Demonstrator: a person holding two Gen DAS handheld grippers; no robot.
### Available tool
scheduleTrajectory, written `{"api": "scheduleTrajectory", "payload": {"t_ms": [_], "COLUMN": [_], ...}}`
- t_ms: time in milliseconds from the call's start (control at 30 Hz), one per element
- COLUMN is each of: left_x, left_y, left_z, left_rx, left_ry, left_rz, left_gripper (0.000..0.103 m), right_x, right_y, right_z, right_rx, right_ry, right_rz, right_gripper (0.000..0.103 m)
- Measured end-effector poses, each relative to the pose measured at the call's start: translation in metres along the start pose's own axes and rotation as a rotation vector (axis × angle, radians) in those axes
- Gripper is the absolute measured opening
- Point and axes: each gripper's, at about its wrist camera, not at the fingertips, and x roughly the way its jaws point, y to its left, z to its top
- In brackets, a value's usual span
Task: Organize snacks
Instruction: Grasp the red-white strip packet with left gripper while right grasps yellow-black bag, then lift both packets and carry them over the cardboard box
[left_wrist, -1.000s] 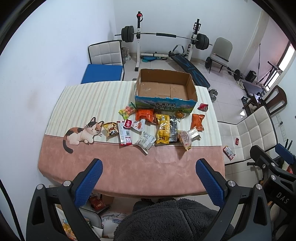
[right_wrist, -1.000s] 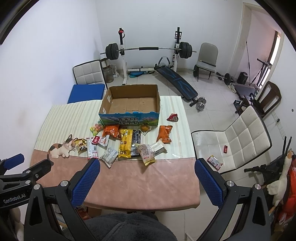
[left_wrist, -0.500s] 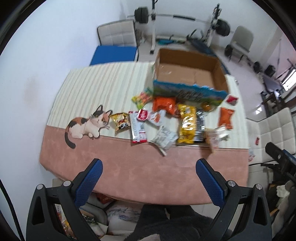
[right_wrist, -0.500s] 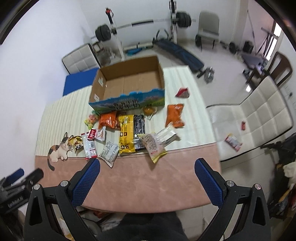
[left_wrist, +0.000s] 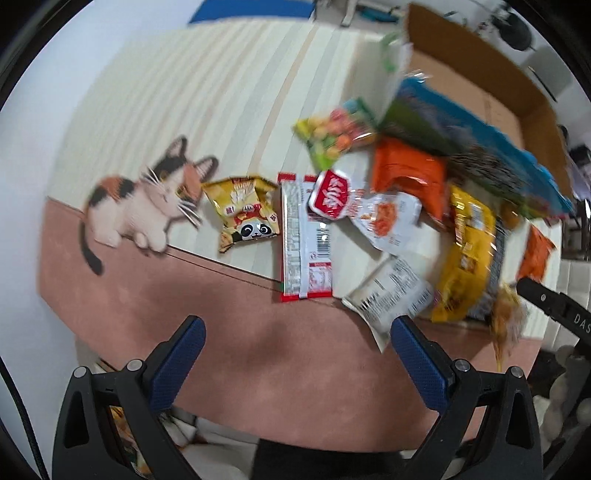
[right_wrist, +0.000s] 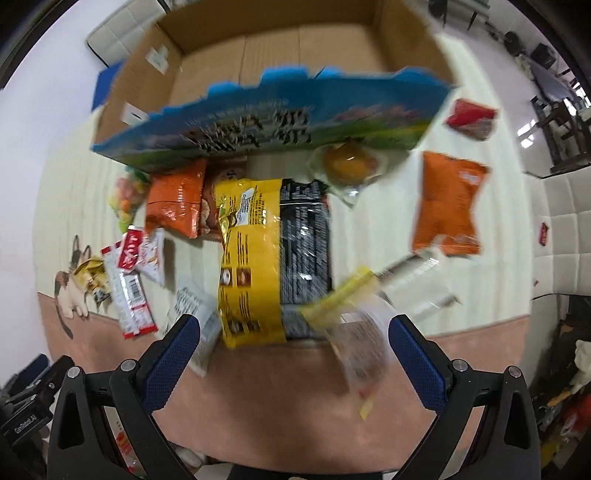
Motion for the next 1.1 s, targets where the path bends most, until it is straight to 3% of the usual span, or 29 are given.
{"api": "scheduleTrajectory", "payload": {"t_ms": [267, 467, 533, 600, 633, 800, 1000, 1033, 1100], "left_x": [0.077, 0.113, 0.123, 0.134, 0.141, 0.151, 0.157, 0.158, 0.157], "left_y": [-0.007, -0.028, -0.034, -0.039, -0.042, -0.047, -0.046, -0.045, -0.043], "left_z": [0.040, 0.057, 0.060, 0.062, 0.063, 0.065, 0.067, 0.065, 0.061], "left_rx": [-0.001, 0.058, 0.068, 0.070, 0.076, 0.067, 0.054, 0.129, 0.125], "left_ry": [0.074, 0.054, 0.038, 0.012, 0.019, -0.032, -0.040, 0.123, 0.123], "left_rz": [0.017, 0.068, 0.082, 0.082, 0.083, 0.046, 0.024, 0.009, -0.005], "left_gripper": [0.098, 0.096, 0.086, 0.067, 0.052, 0.043, 0.040, 0.040, 0.040], "right_x": [0.053, 0.076, 0.083, 0.089, 0.091, 0.110, 0.112, 0.111, 0.112], "right_y": [0.010, 0.016, 0.019, 0.022, 0.023, 0.036, 0.049, 0.049, 0.048], "right_z": [0.026, 0.028, 0.030, 0.029, 0.030, 0.029, 0.018, 0.014, 0.005], "right_rx": [0.007, 0.009, 0.010, 0.013, 0.015, 0.001, -0.032, -0.030, -0.021], "right_ry": [0.074, 0.110, 0.120, 0.129, 0.131, 0.146, 0.125, 0.129, 0.135], "right_rz": [-0.062, -0.089, -0.081, -0.082, -0.084, -0.132, -0.202, -0.194, -0.171], "right_gripper": [0.103, 0.103, 0.103, 0.103, 0.103, 0.103, 0.088, 0.087, 0.087]}}
